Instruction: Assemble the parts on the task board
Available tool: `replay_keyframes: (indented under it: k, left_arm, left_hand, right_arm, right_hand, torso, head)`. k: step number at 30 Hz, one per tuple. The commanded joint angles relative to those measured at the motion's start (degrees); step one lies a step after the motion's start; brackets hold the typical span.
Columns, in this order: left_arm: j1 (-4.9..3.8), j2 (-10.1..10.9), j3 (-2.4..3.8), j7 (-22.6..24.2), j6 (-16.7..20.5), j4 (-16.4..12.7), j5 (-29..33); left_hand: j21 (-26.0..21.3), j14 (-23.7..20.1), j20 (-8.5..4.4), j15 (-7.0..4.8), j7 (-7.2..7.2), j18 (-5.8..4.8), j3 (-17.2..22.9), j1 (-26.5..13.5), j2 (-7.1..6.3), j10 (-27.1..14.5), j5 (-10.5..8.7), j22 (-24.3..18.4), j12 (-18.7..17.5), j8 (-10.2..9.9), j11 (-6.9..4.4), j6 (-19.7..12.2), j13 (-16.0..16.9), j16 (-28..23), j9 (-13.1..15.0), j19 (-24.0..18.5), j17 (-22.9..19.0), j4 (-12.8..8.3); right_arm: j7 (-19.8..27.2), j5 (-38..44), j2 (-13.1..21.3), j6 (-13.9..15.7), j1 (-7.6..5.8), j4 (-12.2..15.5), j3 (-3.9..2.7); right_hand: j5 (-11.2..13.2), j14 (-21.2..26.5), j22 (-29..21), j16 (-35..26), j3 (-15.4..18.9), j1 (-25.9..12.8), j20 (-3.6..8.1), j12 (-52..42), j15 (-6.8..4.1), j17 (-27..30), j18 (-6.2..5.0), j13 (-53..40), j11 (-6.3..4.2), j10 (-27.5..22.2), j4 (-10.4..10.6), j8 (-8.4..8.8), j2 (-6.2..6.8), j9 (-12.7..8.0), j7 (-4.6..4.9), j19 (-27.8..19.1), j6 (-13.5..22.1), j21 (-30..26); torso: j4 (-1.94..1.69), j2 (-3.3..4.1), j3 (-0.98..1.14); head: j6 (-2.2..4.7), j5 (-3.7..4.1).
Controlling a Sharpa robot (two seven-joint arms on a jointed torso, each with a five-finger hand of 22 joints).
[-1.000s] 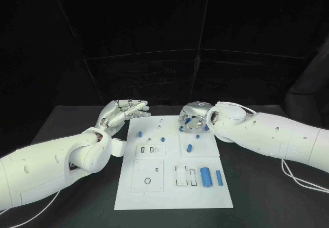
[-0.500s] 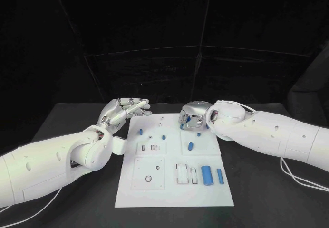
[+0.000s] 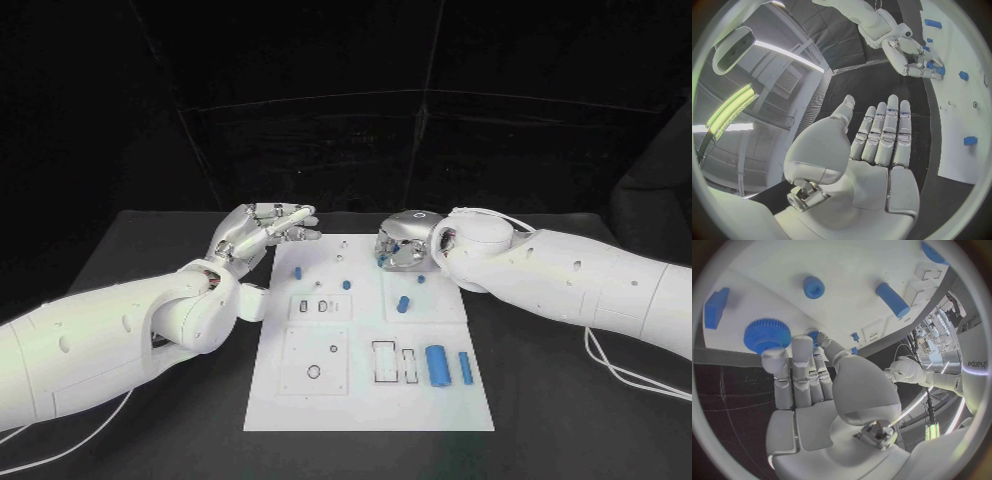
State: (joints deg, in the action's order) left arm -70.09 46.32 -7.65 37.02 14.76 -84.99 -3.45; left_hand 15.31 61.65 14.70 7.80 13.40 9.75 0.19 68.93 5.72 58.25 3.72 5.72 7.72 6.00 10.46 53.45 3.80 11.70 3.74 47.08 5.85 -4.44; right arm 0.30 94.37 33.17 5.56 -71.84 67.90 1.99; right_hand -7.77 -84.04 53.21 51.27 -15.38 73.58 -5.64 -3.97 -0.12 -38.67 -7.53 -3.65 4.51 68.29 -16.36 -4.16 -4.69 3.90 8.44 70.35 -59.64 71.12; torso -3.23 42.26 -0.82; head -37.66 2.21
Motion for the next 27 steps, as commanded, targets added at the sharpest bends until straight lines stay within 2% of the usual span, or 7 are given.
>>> replay_keyframes:
  k: [1,7,13,18,21,24,27]
  left_arm:
    - [-0.09,0.0,0.06,0.0,-1.0,0.1,-0.2]
    - [-0.10,0.2,0.06,-0.1,-1.1,0.1,-0.2]
    - [-0.13,0.4,0.06,-0.2,-1.1,0.0,-0.2]
    - [-0.15,0.7,0.06,-0.2,-1.2,0.0,-0.2]
    - [-0.16,0.7,0.06,-0.2,-1.2,0.0,-0.2]
    - [-0.16,0.6,0.06,-0.2,-1.3,0.1,-0.1]
    - [-0.16,0.6,0.06,-0.2,-1.4,0.2,0.0]
  left_hand:
    - [-0.3,0.1,0.00,0.22,0.78,0.85,-0.2,-0.5,-0.09,-0.2,0.06,-0.1,-0.4,-0.2,0.32,-0.3,-0.1,-0.2,-0.1,0.3,-0.1,-0.2]
    - [-0.3,0.1,0.01,0.23,0.79,0.85,-0.2,-0.5,-0.03,-0.2,0.06,-0.1,-0.4,-0.2,0.33,-0.4,-0.1,-0.3,-0.1,0.4,-0.1,-0.3]
    - [-0.3,0.2,0.01,0.24,0.81,0.85,-0.2,-0.5,0.02,-0.3,0.06,-0.1,-0.5,-0.3,0.34,-0.4,-0.1,-0.3,-0.1,0.4,-0.1,-0.3]
    - [-0.4,0.2,0.02,0.25,0.83,0.85,-0.2,-0.5,0.09,-0.3,0.06,-0.1,-0.5,-0.3,0.36,-0.4,-0.1,-0.3,-0.1,0.4,-0.1,-0.3]
    - [-0.4,0.2,0.02,0.25,0.83,0.85,-0.2,-0.5,0.09,-0.3,0.06,-0.1,-0.5,-0.3,0.36,-0.4,-0.1,-0.3,-0.1,0.4,-0.1,-0.3]
    - [-0.4,0.2,0.02,0.25,0.83,0.85,-0.2,-0.5,0.09,-0.3,0.06,-0.1,-0.5,-0.3,0.36,-0.4,-0.1,-0.3,-0.1,0.4,-0.1,-0.3]
    - [-0.4,0.2,0.02,0.25,0.83,0.85,-0.2,-0.5,0.09,-0.3,0.06,-0.1,-0.5,-0.3,0.36,-0.4,-0.1,-0.3,-0.1,0.4,-0.1,-0.3]
  right_arm:
    - [0.4,0.5,-0.1,-0.5,-0.06,-0.3,0.01]
    - [0.1,0.9,-0.1,1.9,-0.05,0.0,0.01]
    - [0.5,0.0,0.8,8.4,-0.05,1.9,0.00]
    - [-0.5,-0.7,1.4,13.3,-0.09,3.5,-0.05]
    - [-1.2,-0.8,0.7,14.8,-0.18,3.0,-0.07]
    - [-1.8,-0.9,-0.7,15.6,-0.27,1.5,-0.08]
    - [-2.1,-0.9,-2.0,15.9,-0.33,0.0,-0.09]
  right_hand:
    - [0.5,-0.9,1.1,1.3,-1.3,0.1,-0.01,-0.1,-0.40,-1.1,0.76,-0.1,0.06,0.6,0.0,-0.11,-0.09,0.1,0.01,0.4,-0.5,0.8]
    - [0.6,-0.5,2.8,3.6,-3.8,0.0,-0.09,0.1,-0.30,-2.8,0.99,-0.1,0.14,1.0,0.1,0.13,0.67,0.0,0.20,0.7,-1.0,2.3]
    - [0.4,-0.7,5.7,6.6,-6.0,-0.1,-0.13,0.1,-0.29,-5.6,1.44,-0.2,0.08,1.7,0.2,0.14,1.52,0.0,0.34,1.9,-1.6,4.2]
    - [0.4,-0.7,6.7,7.7,-6.8,-0.2,-0.16,0.1,-0.24,-6.6,1.59,-0.2,0.12,1.8,0.3,0.17,1.83,0.0,0.37,2.2,-1.7,4.8]
    - [0.5,-0.7,6.9,7.9,-7.1,-0.2,-0.18,0.2,-0.22,-6.6,1.61,-0.1,0.13,1.7,0.3,0.19,1.98,0.0,0.38,2.3,-1.8,5.0]
    - [0.5,-0.6,7.0,8.1,-7.3,-0.3,-0.20,0.2,-0.19,-6.8,1.63,-0.1,0.18,1.7,0.4,0.25,2.19,0.0,0.44,2.3,-1.7,5.1]
    - [0.5,-0.6,7.0,8.2,-7.4,-0.4,-0.21,0.2,-0.18,-6.8,1.63,-0.1,0.20,1.6,0.4,0.26,2.22,0.0,0.45,2.3,-1.7,5.1]
  torso:
    - [-0.03,0.12,-0.02]
    - [0.05,0.22,-0.02]
    - [0.15,0.18,-0.01]
    - [0.08,0.25,-0.06]
    - [0.01,0.36,-0.02]
    - [-0.09,0.49,0.00]
    - [-0.23,0.53,-0.07]
  head:
    - [0.14,-0.19]
    - [-0.47,-0.41]
    - [-0.57,-0.80]
    - [-0.19,-0.70]
    - [0.10,-0.69]
    - [0.11,-0.71]
    - [0.12,-0.81]
